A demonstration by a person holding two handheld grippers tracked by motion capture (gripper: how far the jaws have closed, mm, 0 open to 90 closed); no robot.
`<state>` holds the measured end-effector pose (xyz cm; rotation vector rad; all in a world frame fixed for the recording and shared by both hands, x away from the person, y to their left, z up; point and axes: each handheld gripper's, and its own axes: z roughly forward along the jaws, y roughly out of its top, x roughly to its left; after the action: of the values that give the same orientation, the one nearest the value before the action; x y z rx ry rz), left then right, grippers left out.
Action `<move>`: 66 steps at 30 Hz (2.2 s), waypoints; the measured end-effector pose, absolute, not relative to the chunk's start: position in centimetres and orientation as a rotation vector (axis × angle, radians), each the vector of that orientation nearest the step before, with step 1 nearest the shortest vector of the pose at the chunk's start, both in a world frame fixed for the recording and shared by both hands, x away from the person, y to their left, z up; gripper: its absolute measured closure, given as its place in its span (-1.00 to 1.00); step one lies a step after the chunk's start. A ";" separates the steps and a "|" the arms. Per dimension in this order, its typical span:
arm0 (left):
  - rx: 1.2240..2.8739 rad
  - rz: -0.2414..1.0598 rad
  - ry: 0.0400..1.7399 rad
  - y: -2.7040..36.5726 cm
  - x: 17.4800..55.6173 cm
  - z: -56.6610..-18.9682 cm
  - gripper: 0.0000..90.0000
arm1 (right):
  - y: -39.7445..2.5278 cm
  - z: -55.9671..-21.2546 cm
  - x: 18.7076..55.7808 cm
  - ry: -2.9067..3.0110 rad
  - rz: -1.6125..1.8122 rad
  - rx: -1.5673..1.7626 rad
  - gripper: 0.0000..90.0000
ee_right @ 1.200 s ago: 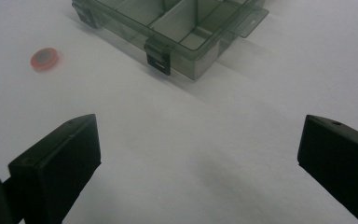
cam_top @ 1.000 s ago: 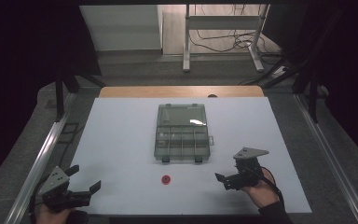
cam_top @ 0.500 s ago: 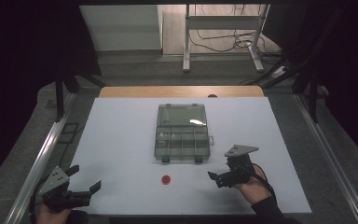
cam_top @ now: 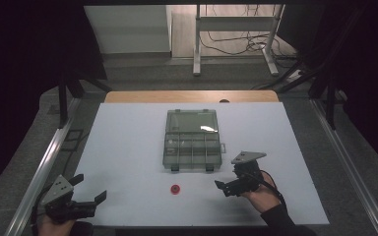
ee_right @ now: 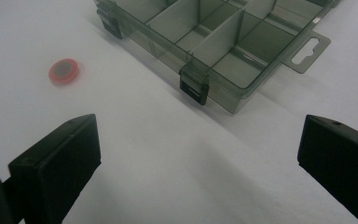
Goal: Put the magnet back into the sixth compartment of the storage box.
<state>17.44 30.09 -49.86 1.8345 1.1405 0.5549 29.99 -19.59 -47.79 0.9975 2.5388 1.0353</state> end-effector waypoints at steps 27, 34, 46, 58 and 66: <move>1.842 0.557 1.138 30.0 17.5 -49.9 -1.00 | -17.1 -48.2 30.3 2.595 0.968 0.968 -1.00; 1.844 0.557 1.137 30.0 17.5 -49.9 -1.00 | -16.4 -48.3 30.4 2.618 0.955 0.946 -1.00; 1.847 0.556 1.135 30.0 17.5 -49.9 -1.00 | -15.2 -48.5 30.6 2.643 0.944 0.908 -1.00; 1.848 0.555 1.133 30.0 17.5 -49.9 -1.00 | -13.9 -48.9 30.8 2.672 0.913 0.891 -1.00; 1.849 0.556 1.132 30.0 17.5 -49.9 -1.00 | -13.3 -49.2 31.0 2.681 0.901 0.886 -1.00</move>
<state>17.49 29.96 -49.86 1.8494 1.1320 0.5559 30.99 -13.34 -49.16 0.8863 2.6806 0.9010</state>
